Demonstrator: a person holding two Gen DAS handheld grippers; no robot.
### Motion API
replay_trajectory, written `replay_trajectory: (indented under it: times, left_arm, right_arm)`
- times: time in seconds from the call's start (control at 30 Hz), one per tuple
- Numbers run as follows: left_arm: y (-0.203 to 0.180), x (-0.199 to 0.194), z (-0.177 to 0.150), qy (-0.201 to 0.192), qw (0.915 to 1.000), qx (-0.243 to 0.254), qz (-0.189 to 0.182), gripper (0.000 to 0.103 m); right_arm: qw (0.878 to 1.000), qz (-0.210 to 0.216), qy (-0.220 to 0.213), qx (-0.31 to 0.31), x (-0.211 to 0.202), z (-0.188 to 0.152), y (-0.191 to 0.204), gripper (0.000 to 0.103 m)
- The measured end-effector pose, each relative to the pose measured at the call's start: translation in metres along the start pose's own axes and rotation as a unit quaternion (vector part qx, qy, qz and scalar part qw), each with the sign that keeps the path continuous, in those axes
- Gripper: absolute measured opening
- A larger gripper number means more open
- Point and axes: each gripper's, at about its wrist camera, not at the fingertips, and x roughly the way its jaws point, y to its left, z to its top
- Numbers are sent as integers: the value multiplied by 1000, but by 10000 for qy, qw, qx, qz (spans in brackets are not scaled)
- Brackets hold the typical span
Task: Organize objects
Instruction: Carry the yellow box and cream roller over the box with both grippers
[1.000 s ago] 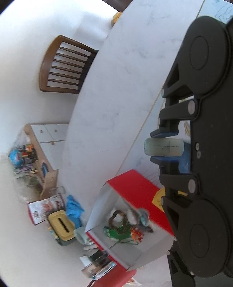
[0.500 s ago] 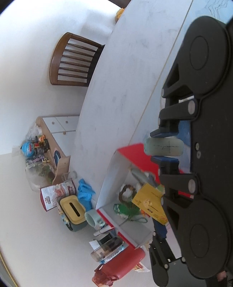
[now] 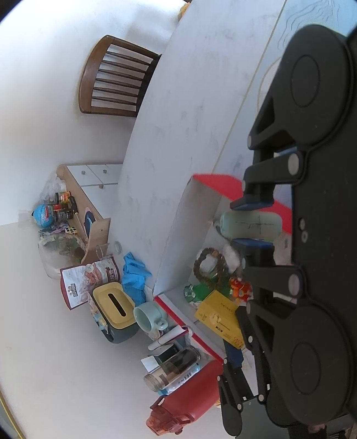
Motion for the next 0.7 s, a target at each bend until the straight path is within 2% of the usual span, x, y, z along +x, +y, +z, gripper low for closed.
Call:
replay_trajectory:
  times: [0.2, 0.5, 0.7]
  left_arm:
    - [24, 22, 3, 162, 9995, 168, -210, 30]
    - [31, 64, 0, 446, 9972, 484, -345, 30]
    - [33, 88, 0, 696, 9952, 473, -508, 30]
  right_arm:
    - [9999, -13, 134, 51, 29, 5, 20, 20]
    - [9986, -222, 471, 128, 83, 8, 39, 20]
    - [9970, -403, 633, 174, 111, 12, 44, 20]
